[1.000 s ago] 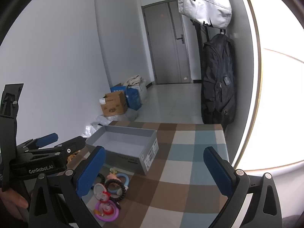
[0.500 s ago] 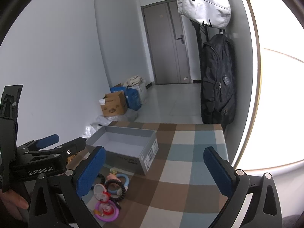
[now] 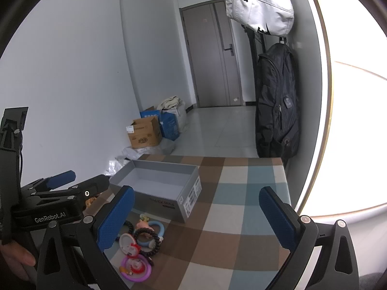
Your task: Organize jewelry
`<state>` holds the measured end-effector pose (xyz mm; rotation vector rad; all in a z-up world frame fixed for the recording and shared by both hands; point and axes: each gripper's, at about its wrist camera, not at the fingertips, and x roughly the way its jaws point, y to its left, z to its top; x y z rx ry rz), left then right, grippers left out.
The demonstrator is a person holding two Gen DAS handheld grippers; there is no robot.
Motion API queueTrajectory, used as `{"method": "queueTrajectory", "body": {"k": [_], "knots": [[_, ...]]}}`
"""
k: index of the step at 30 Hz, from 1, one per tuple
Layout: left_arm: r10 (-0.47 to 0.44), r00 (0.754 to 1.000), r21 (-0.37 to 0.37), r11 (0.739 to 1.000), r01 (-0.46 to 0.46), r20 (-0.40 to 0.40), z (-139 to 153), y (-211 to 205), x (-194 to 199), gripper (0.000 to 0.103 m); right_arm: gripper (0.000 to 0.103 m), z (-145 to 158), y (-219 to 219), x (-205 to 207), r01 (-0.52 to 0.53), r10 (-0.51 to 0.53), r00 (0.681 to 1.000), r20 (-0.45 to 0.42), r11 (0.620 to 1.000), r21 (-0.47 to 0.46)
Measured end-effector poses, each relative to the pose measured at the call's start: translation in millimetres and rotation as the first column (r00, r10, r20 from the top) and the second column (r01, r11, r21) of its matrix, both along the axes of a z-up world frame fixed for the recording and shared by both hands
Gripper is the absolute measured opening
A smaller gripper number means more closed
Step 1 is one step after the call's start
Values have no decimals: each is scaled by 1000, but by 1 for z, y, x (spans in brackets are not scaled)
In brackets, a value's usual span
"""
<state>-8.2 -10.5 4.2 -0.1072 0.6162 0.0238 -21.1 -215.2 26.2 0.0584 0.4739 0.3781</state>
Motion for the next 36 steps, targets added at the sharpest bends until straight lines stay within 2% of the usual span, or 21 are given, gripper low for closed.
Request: {"method": "queueTrajectory", "body": {"k": [12, 23, 30, 36], "knots": [[13, 1000, 0, 1000, -13, -1, 0, 3, 0, 101, 103, 0, 0, 0, -1, 1, 1000, -1, 1000, 0], [-3, 1000, -40, 999, 1, -30, -2, 9, 4, 101, 103, -3, 2, 1, -16, 16, 1000, -24, 1000, -3], [-7, 997, -110, 994, -1, -73, -6, 23, 9, 101, 103, -14, 9, 8, -71, 71, 990, -120, 997, 5], [10, 993, -170, 985, -30, -117, -13, 44, 18, 101, 103, -34, 26, 9, -191, 188, 954, -234, 982, 9]]}}
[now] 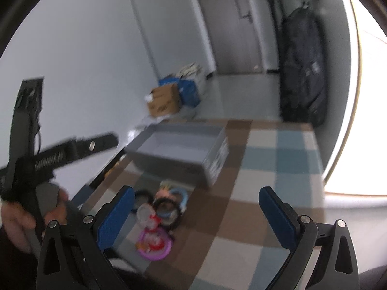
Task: Organize jewelry
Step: 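Grasp the purple ring with the right tool while the left tool approaches the red clip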
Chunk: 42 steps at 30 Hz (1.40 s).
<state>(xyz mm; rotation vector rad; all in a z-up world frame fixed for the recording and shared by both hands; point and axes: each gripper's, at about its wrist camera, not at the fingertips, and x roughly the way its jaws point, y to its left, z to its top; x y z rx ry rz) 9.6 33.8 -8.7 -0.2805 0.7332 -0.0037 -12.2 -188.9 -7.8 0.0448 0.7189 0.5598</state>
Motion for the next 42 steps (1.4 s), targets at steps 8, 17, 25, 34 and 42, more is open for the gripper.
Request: {"method": "queueTrajectory", "body": {"k": [8, 17, 25, 34, 42], "knots": [[29, 997, -47, 998, -32, -65, -9, 18, 8, 101, 93, -30, 29, -12, -132, 128, 977, -170, 991, -10], [44, 994, -71, 996, -51, -100, -15, 27, 13, 101, 75, -60, 55, -15, -199, 165, 953, -256, 973, -114], [44, 993, -85, 995, -54, -113, -17, 33, 17, 101, 53, -63, 66, -15, -206, 162, 957, -241, 964, -169], [46, 992, -83, 995, -56, -118, -17, 34, 17, 101, 48, -50, 48, -10, -146, 116, 970, -214, 981, -130], [13, 990, -64, 998, -22, -138, -19, 27, 13, 101, 48, -39, 31, -4, -93, 74, 979, -188, 991, -94]]}}
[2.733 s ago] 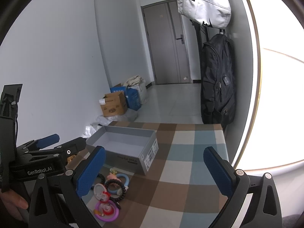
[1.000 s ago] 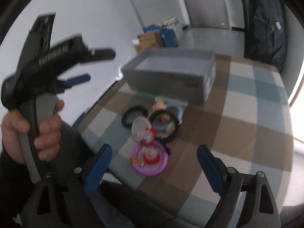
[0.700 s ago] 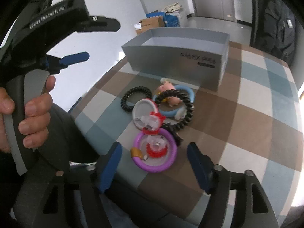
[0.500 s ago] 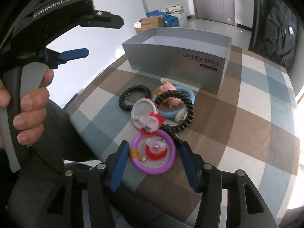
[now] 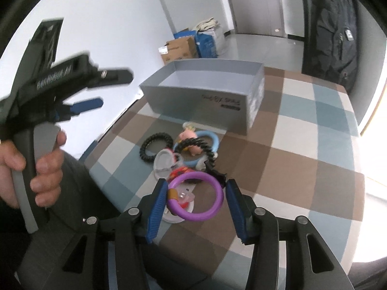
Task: Organize jewelry
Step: 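Grasp the purple ring with the right tool while the left tool approaches the red clip, then lift the purple ring with the right tool while the left tool grasps the red clip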
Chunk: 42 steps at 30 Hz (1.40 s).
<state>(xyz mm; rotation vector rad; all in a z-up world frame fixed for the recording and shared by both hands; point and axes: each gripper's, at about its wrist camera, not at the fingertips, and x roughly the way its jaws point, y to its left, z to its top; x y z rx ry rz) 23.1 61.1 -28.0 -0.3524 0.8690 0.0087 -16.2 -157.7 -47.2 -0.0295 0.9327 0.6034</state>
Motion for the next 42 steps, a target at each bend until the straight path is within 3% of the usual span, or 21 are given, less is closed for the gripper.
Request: {"method": "queueTrajectory", "body": {"k": [6, 8, 10, 15, 21, 24, 28, 30, 35, 39, 41, 42], "knots": [[-75, 997, 29, 997, 76, -33, -1, -15, -8, 100, 48, 10, -25, 9, 74, -75, 997, 11, 996, 58], [-112, 992, 30, 993, 114, -53, -2, -21, -10, 89, 48, 13, -32, 11, 96, -98, 995, 14, 993, 74], [-142, 987, 35, 989, 145, -74, -5, -28, -12, 87, 48, 16, -39, 14, 119, -121, 993, 14, 989, 91], [-240, 965, 9, 970, 242, -107, -9, -49, -28, 85, 48, 21, -53, 18, 158, -161, 987, 11, 980, 124], [-351, 925, 38, 932, 359, -146, -11, -82, -46, 80, 48, 26, -71, 21, 206, -209, 978, 3, 964, 171], [-382, 906, 66, 914, 399, -183, -18, -98, -50, 64, 48, 29, -78, 20, 220, -224, 975, -1, 957, 188], [-388, 900, 90, 907, 411, -201, -24, -106, -52, 54, 48, 32, -84, 18, 231, -236, 972, -3, 951, 204], [-378, 902, 107, 908, 405, -209, -25, -109, -51, 47, 48, 32, -86, 17, 233, -238, 971, -2, 950, 210], [-347, 917, 156, 912, 379, -198, -27, -113, -51, 45, 48, 33, -93, 18, 240, -245, 970, -6, 945, 224], [-341, 920, 183, 909, 375, -196, -29, -120, -50, 31, 48, 34, -98, 17, 251, -255, 967, -13, 939, 234], [-345, 917, 191, 904, 382, -202, -28, -122, -50, 15, 48, 34, -100, 17, 252, -256, 966, -13, 938, 237], [-348, 914, 193, 902, 387, -208, -29, -123, -51, 15, 48, 35, -102, 16, 253, -258, 966, -12, 938, 238]]}}
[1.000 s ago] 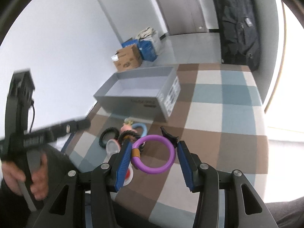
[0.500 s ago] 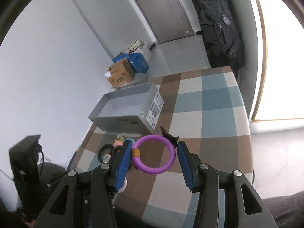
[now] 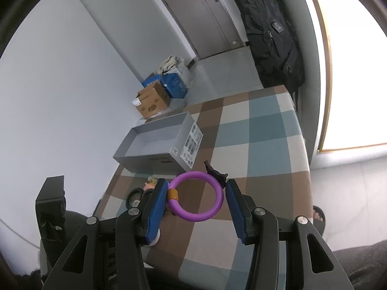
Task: Organize jewelry
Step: 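Lift the purple ring with the right tool while the left tool grasps the red clip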
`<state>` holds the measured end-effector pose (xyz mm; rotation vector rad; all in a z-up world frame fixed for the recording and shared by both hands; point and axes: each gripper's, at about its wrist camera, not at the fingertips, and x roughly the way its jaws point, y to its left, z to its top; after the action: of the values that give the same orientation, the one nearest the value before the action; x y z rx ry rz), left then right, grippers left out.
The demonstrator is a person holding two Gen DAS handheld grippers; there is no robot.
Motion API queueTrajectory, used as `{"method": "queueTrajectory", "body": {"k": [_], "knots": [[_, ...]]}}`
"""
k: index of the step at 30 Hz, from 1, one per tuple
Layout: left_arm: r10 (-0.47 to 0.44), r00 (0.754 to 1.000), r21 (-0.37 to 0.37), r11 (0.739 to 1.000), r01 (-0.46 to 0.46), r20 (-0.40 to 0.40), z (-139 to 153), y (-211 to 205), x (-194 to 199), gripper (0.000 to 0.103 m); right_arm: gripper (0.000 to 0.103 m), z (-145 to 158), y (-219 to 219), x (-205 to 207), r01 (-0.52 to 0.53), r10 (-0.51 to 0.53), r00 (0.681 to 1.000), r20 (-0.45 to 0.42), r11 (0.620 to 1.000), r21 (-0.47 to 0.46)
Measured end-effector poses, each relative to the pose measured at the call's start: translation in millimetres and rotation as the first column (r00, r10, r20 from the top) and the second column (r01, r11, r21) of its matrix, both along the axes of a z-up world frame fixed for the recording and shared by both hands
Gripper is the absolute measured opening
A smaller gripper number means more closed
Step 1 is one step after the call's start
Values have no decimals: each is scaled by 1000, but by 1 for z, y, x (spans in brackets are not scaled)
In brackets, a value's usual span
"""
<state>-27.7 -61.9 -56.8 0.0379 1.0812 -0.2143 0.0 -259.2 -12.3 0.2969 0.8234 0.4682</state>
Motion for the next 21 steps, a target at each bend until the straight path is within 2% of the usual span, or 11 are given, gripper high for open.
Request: {"method": "queueTrajectory", "body": {"k": [2, 7, 12, 21], "knots": [[1, 1000, 6, 1000, -2, 10, 1, 0, -2, 15, 48, 1, -2, -1, 5, -5, 1000, 2, 1000, 2], [-12, 1000, -34, 999, 12, 13, 5, 0, -1, 15, 48, 2, -4, -2, 12, -12, 1000, 3, 1000, 11], [-17, 999, -118, 993, 20, 28, 15, 5, -2, 15, 48, 2, -2, -2, 9, -9, 1000, 7, 1000, 9], [12, 998, -271, 963, 5, 62, 42, 23, 10, 15, 48, 4, 6, 4, -2, 2, 1000, 6, 1000, 9]]}}
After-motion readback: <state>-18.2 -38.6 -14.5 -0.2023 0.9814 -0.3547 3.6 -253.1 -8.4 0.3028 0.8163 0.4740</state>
